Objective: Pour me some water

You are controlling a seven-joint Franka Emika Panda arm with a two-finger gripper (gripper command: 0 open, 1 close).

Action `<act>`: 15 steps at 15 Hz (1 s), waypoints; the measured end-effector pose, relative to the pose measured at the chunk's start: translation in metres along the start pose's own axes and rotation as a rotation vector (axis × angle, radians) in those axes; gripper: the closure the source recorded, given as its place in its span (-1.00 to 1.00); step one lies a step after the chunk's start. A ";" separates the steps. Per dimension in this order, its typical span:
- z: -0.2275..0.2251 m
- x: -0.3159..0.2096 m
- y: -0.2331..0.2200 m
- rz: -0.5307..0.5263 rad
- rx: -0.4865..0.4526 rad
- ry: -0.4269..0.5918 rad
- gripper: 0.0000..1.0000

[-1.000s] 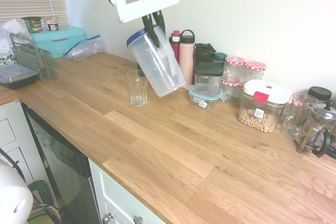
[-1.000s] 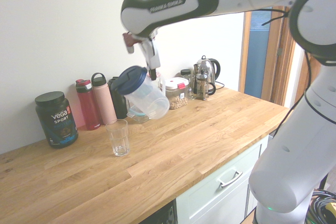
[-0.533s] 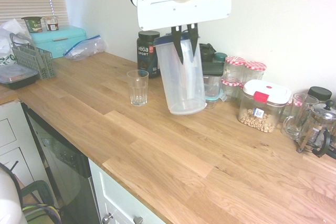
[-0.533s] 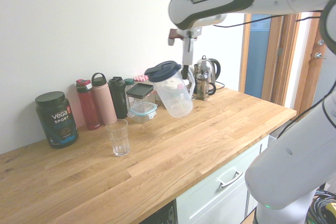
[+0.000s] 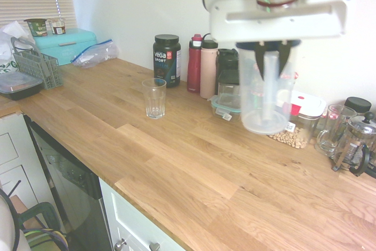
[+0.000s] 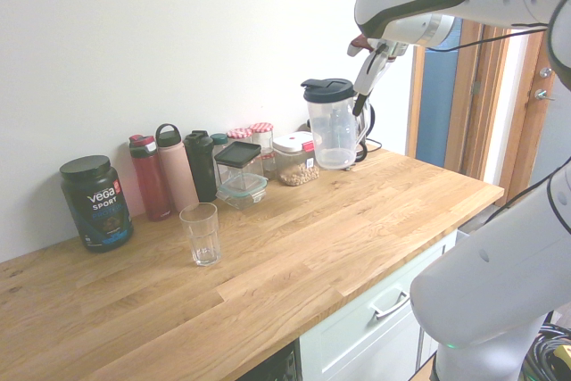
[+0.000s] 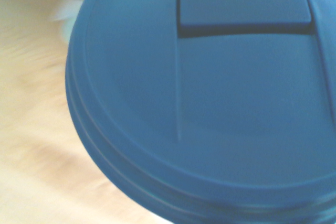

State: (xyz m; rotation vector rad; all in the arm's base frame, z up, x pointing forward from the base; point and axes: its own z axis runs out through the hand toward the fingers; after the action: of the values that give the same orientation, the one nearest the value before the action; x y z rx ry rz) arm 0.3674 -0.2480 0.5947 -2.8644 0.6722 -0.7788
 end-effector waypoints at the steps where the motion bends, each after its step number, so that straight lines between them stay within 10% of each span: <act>1: 0.016 0.000 0.011 0.058 -0.005 0.024 1.00; 11: 0.096 -0.032 0.030 0.209 -0.015 -0.021 1.00; 12: 0.103 -0.036 0.030 0.210 -0.020 -0.024 -1.00; 15: 0.114 -0.041 0.028 0.210 -0.025 -0.045 -1.00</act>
State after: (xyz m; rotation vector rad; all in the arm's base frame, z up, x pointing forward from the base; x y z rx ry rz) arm 0.3817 -0.2576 0.4714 -2.7639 0.9634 -0.6776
